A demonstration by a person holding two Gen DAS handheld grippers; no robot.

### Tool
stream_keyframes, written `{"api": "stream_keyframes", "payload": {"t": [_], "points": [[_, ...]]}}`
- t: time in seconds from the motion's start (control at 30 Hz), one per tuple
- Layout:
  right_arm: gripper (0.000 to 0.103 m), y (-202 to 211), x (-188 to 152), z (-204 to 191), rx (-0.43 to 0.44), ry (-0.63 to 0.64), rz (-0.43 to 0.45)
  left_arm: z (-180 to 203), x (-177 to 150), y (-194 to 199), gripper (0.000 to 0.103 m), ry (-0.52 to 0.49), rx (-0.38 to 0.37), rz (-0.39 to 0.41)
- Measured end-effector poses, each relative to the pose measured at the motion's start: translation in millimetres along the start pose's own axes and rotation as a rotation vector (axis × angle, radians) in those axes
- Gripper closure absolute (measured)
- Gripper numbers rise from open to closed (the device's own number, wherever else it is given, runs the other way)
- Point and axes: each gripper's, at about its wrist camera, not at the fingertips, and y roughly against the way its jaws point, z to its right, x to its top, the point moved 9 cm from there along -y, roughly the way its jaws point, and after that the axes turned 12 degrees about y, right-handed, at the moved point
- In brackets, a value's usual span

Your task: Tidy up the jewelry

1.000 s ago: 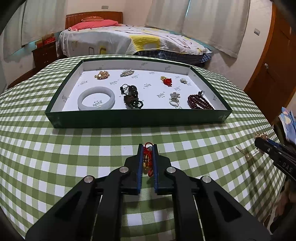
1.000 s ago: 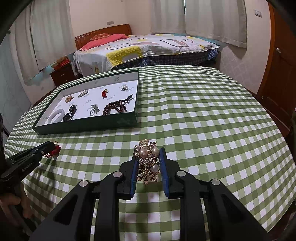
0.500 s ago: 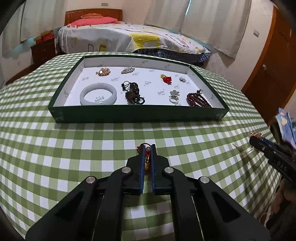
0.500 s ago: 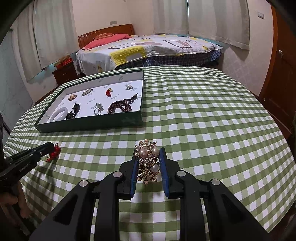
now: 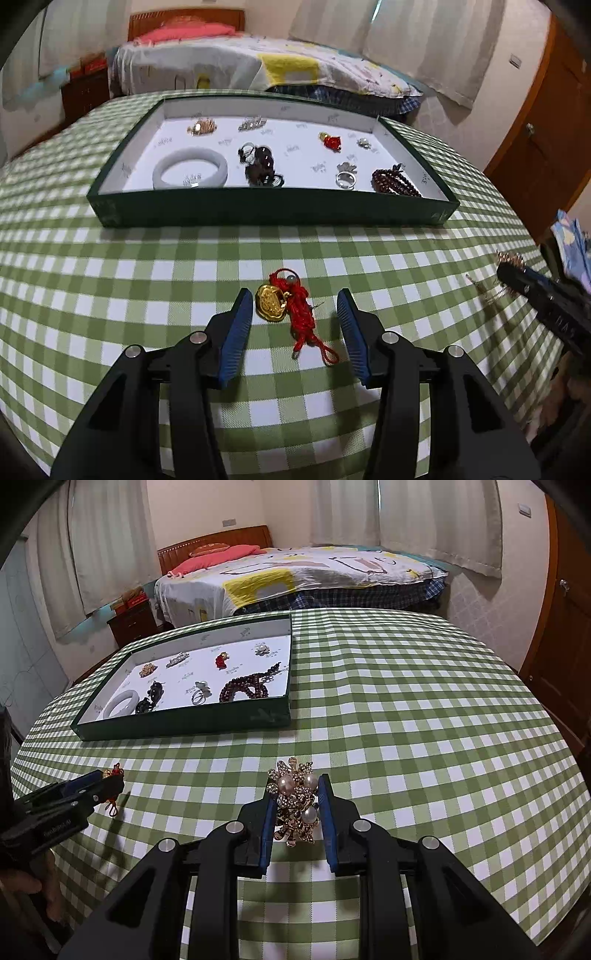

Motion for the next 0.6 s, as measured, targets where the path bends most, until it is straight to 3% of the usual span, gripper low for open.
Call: {"api": "stream_keyframes", "payload": {"t": [0.13,0.37,0.6], "points": [[0.080,-0.1,0.1,-0.5,0.001,-0.001,-0.001,-1.9,0.2,-0.1,0.077,-0.006,0.005,0.000],[0.080,0.8,1.3,-4.0,0.006,0.005,0.004,-0.5,2.1,6.2,0.089,-0.021,-0.014,0.026],[0.080,0.7,1.4,-3.9,0.006,0.007,0.006,2.5,2.5,10.4,0.092,-0.031,-0.030,0.031]]}}
